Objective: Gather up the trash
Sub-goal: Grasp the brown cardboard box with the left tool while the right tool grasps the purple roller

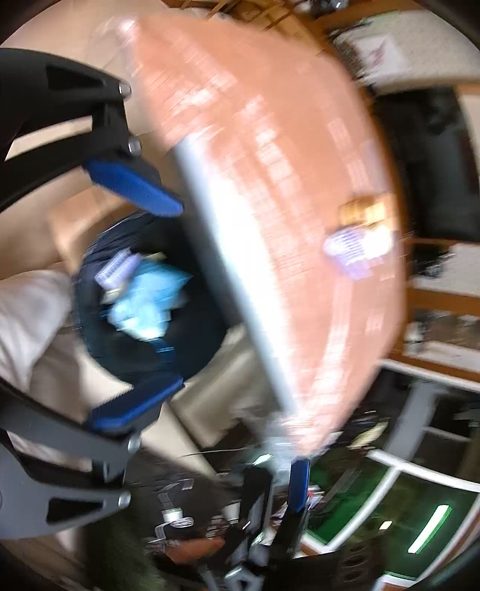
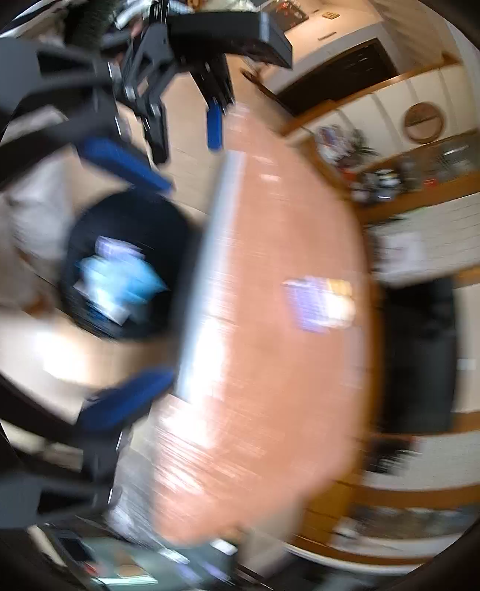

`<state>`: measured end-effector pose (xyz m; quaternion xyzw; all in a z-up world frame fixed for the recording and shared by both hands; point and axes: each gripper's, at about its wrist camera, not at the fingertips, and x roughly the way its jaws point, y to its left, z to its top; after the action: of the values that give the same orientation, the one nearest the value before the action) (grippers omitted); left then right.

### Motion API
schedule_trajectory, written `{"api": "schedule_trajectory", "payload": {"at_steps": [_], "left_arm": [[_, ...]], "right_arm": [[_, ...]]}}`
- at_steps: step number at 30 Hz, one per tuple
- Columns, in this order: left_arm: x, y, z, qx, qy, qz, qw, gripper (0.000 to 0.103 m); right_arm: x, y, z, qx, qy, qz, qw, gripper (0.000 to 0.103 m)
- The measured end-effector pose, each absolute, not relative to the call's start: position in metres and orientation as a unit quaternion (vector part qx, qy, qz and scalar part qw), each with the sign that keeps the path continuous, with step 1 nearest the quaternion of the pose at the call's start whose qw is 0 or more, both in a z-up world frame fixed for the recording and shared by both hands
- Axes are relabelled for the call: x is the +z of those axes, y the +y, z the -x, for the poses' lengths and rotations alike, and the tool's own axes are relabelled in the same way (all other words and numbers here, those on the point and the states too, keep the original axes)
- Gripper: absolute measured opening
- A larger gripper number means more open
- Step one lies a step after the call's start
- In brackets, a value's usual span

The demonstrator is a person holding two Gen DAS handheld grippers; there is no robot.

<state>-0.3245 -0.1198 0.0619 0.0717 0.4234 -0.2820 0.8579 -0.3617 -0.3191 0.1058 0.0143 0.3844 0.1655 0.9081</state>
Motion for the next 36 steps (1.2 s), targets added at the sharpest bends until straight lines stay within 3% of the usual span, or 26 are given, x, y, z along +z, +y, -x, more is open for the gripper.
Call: {"api": "schedule_trajectory", "payload": {"at_steps": [1, 4, 14, 24, 33, 36], "left_arm": [[0.075, -0.114, 0.318, -0.270, 0.403, -0.060, 0.873, 0.101], [0.097, -0.100, 0.292, -0.241, 0.373, -0.023, 0.896, 0.101], [0.114, -0.102, 0.188, -0.215, 0.382, -0.048, 0.898, 0.101], [0.093, -0.143, 0.068, -0.269, 0.447, -0.056, 0.851, 0.101], [0.072, -0.179, 0.010, -0.303, 0.472, -0.056, 0.826, 0.101], [0.061, -0.189, -0.001, -0.312, 0.488, -0.059, 0.813, 0.095]], "right_arm": [[0.117, -0.319, 0.359, 0.155, 0.355, -0.005, 0.922, 0.099], [0.130, -0.314, 0.334, 0.115, 0.320, 0.019, 0.940, 0.099], [0.097, -0.263, 0.243, 0.128, 0.384, 0.064, 0.912, 0.099], [0.061, -0.224, 0.170, 0.138, 0.434, 0.074, 0.887, 0.099], [0.042, -0.217, 0.139, 0.170, 0.457, 0.104, 0.867, 0.099], [0.041, -0.216, 0.132, 0.179, 0.463, 0.099, 0.863, 0.099]]}}
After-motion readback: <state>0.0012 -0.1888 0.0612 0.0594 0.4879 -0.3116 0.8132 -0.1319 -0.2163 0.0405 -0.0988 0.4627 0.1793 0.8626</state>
